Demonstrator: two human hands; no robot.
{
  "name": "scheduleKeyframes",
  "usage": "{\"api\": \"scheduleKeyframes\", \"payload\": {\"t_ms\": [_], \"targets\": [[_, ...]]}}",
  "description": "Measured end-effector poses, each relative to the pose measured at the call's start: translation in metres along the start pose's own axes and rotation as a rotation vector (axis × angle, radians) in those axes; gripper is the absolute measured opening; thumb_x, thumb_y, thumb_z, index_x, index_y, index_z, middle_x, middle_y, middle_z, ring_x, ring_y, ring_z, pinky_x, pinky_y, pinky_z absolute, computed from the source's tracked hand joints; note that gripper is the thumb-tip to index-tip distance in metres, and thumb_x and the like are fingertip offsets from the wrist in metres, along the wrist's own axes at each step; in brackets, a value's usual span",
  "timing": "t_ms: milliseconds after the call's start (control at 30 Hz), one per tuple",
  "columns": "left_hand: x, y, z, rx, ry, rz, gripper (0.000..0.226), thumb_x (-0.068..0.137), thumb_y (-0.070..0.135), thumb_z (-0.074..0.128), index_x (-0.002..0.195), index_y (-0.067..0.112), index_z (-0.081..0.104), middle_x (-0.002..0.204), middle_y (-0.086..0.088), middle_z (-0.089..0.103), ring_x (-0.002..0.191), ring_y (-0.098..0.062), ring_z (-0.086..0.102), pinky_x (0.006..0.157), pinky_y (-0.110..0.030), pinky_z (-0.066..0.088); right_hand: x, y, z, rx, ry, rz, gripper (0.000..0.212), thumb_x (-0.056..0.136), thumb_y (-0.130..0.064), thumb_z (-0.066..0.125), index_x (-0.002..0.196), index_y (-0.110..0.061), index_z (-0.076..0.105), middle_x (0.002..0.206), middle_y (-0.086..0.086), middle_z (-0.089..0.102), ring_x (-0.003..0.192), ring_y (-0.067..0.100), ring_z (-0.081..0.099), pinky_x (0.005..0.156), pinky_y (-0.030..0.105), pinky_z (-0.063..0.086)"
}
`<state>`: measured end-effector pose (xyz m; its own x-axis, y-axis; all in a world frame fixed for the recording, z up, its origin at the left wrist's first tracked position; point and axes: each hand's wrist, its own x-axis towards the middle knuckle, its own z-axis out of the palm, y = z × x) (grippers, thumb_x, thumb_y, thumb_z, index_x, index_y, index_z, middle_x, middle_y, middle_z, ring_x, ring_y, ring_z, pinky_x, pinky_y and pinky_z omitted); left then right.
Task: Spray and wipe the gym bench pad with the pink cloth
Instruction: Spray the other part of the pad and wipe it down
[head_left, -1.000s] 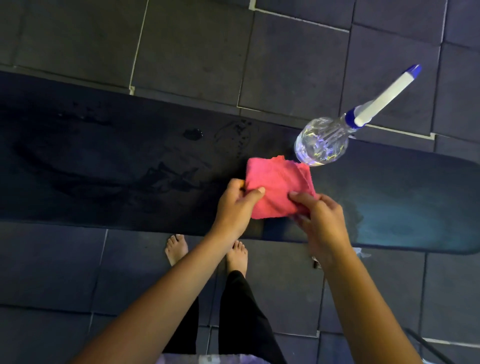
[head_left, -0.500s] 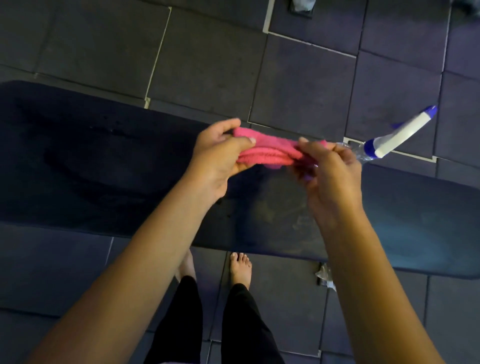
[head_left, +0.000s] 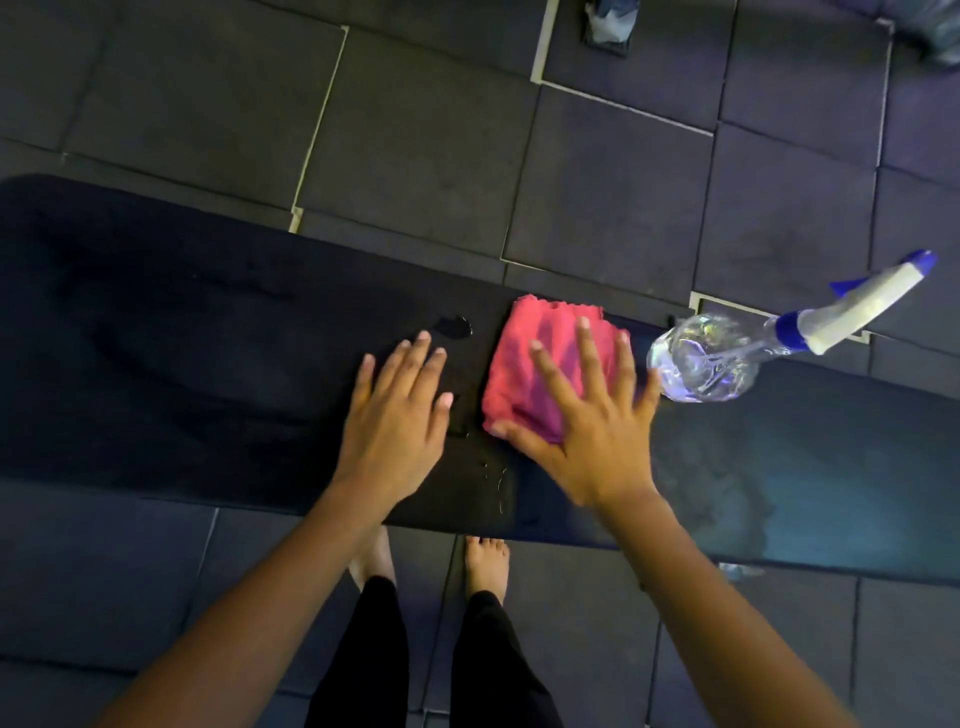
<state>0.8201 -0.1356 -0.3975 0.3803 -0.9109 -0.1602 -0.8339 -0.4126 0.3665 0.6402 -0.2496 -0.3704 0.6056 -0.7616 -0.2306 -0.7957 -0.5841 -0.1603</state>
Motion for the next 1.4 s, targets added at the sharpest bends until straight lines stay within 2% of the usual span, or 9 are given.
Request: {"api": "scheduleKeyframes", "payload": {"t_ms": [133, 500, 1000, 1033, 1100, 1133, 1200, 1300, 1400], "targets": [[0.005, -0.040, 0.001, 0.126, -0.044, 0.005, 0.064, 0.096, 0.045, 0.029, 0.150, 0.012, 0.029, 0.160, -0.008, 0.021, 0.148, -0.024, 0.016, 0.116, -0.055, 0.018, 0.043, 0.010, 0.027, -0.117, -0.219, -0.052, 0.099, 0.067, -0.095, 0.021, 0.151, -0.049, -0.004, 0.166, 0.004, -0.009, 0.147, 0.047, -0.013, 0.106, 0.080, 0.001], [0.001, -0.114, -0.014, 0.121, 0.007, -0.134, 0.066, 0.098, 0.049, 0.021, 0.153, 0.011, 0.018, 0.161, -0.006, 0.011, 0.149, -0.021, 0.007, 0.119, -0.051, 0.009, 0.070, -0.072, 0.058, 0.160, 0.066, 0.519, 0.094, 0.080, -0.068, 0.010, 0.156, -0.015, 0.002, 0.163, 0.022, -0.005, 0.150, 0.041, -0.009, 0.121, 0.052, -0.007], [-0.009, -0.166, -0.039, -0.037, 0.075, -0.089, 0.055, 0.101, 0.036, 0.021, 0.148, 0.008, 0.032, 0.157, -0.005, 0.026, 0.147, -0.017, 0.016, 0.120, -0.049, 0.013, 0.091, -0.206, 0.063, 0.465, 0.123, -0.045, 0.065, 0.088, -0.022, 0.034, 0.151, -0.011, 0.032, 0.161, 0.010, 0.015, 0.152, 0.019, 0.001, 0.125, 0.038, 0.005], [-0.011, -0.168, -0.041, -0.027, 0.070, -0.095, 0.056, 0.101, 0.036, 0.022, 0.148, 0.008, 0.033, 0.157, -0.005, 0.026, 0.147, -0.018, 0.017, 0.119, -0.049, 0.013, 0.090, -0.198, 0.057, 0.604, 0.116, -0.024, 0.062, 0.086, -0.009, 0.043, 0.147, -0.012, 0.041, 0.160, 0.008, 0.024, 0.150, 0.010, 0.013, 0.121, 0.033, 0.022], [-0.015, -0.171, -0.045, 0.008, 0.048, -0.091, 0.057, 0.101, 0.038, 0.021, 0.147, 0.008, 0.034, 0.157, -0.005, 0.026, 0.148, -0.018, 0.016, 0.120, -0.049, 0.012, 0.083, -0.180, 0.032, 1.064, 0.105, 0.247, 0.052, 0.084, 0.005, 0.050, 0.133, -0.011, 0.060, 0.141, 0.002, 0.054, 0.112, -0.002, 0.059, 0.075, 0.019, 0.054], [-0.016, -0.171, -0.046, 0.026, 0.038, -0.086, 0.057, 0.101, 0.040, 0.019, 0.148, 0.009, 0.033, 0.157, -0.004, 0.026, 0.148, -0.017, 0.015, 0.120, -0.049, 0.011, 0.077, -0.164, 0.022, 1.246, 0.120, 0.406, 0.044, 0.084, -0.002, 0.051, 0.126, -0.007, 0.064, 0.118, -0.002, 0.065, 0.078, -0.001, 0.064, 0.057, 0.017, 0.049], [-0.015, -0.167, -0.047, 0.036, 0.002, -0.058, 0.059, 0.102, 0.042, 0.016, 0.148, 0.010, 0.032, 0.158, -0.002, 0.024, 0.148, -0.015, 0.014, 0.120, -0.048, 0.009, 0.061, -0.127, 0.000, 1.319, 0.279, 0.653, 0.045, 0.083, -0.008, 0.051, 0.125, 0.006, 0.059, 0.083, -0.007, 0.066, 0.062, 0.002, 0.057, 0.054, 0.013, 0.045], [-0.006, -0.157, -0.045, 0.060, -0.018, -0.022, 0.059, 0.102, 0.043, 0.014, 0.149, 0.012, 0.031, 0.158, -0.001, 0.023, 0.148, -0.014, 0.014, 0.120, -0.046, 0.005, 0.046, -0.068, -0.009, 1.057, 0.519, 0.681, 0.064, 0.077, -0.010, 0.041, 0.140, -0.011, 0.053, 0.130, -0.001, 0.062, 0.112, 0.016, 0.054, 0.086, 0.016, 0.048], [0.004, -0.148, -0.040, 0.051, -0.030, -0.030, 0.058, 0.101, 0.042, 0.017, 0.149, 0.012, 0.028, 0.159, -0.001, 0.021, 0.148, -0.014, 0.011, 0.120, -0.046, 0.005, 0.052, -0.038, 0.028, 0.451, 0.210, 0.557, 0.068, 0.090, -0.014, 0.046, 0.155, -0.020, 0.024, 0.162, -0.001, 0.017, 0.150, 0.029, 0.009, 0.122, 0.053, 0.004]]}}
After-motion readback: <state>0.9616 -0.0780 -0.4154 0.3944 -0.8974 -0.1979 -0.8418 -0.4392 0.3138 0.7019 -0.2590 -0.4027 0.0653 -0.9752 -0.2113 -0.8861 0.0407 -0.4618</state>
